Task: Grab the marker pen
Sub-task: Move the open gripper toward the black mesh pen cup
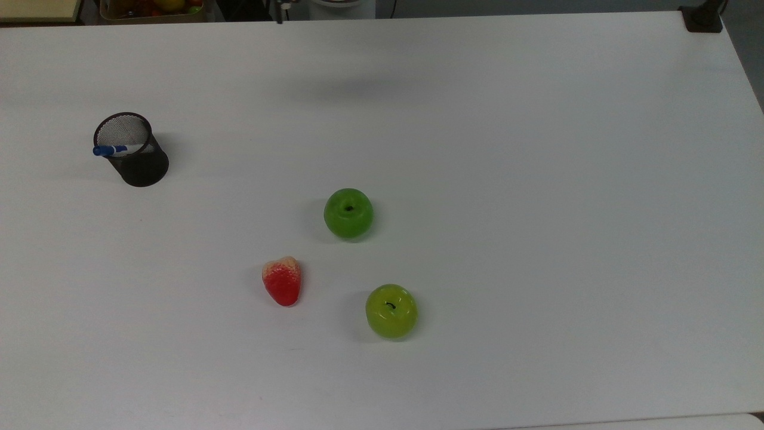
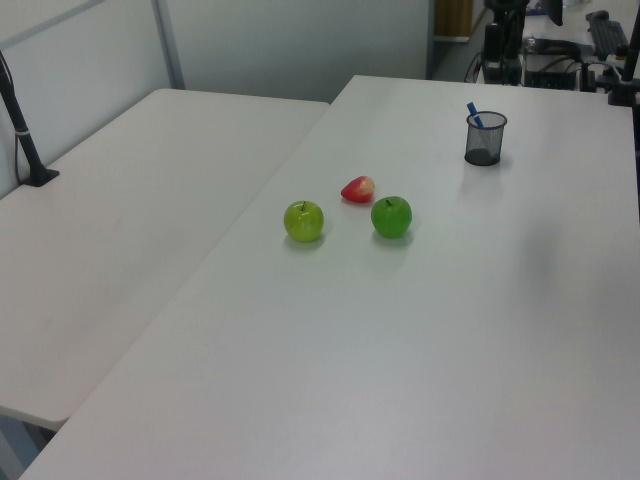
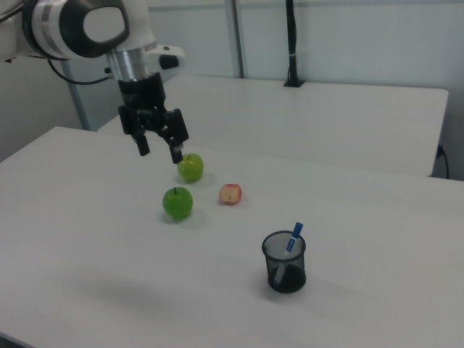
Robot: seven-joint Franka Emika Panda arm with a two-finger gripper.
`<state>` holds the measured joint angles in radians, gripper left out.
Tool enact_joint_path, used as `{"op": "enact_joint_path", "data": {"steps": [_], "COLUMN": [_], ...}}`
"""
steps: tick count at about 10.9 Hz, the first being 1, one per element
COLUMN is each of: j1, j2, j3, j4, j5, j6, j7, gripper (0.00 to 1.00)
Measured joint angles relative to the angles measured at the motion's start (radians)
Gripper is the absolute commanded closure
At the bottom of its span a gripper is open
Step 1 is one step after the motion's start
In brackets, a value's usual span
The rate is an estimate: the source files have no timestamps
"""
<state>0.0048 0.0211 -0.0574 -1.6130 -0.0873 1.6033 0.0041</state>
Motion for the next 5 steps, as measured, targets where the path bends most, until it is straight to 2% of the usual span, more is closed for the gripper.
{"op": "enact_joint_path", "data": {"steps": [5], "j1": [-0.166], "j2": [0.055], "j3": [-0.004], "j4": [0.0], "j5": [0.0], "j6": [0.08], "j7": [-0.083], "gripper": [0.0]}}
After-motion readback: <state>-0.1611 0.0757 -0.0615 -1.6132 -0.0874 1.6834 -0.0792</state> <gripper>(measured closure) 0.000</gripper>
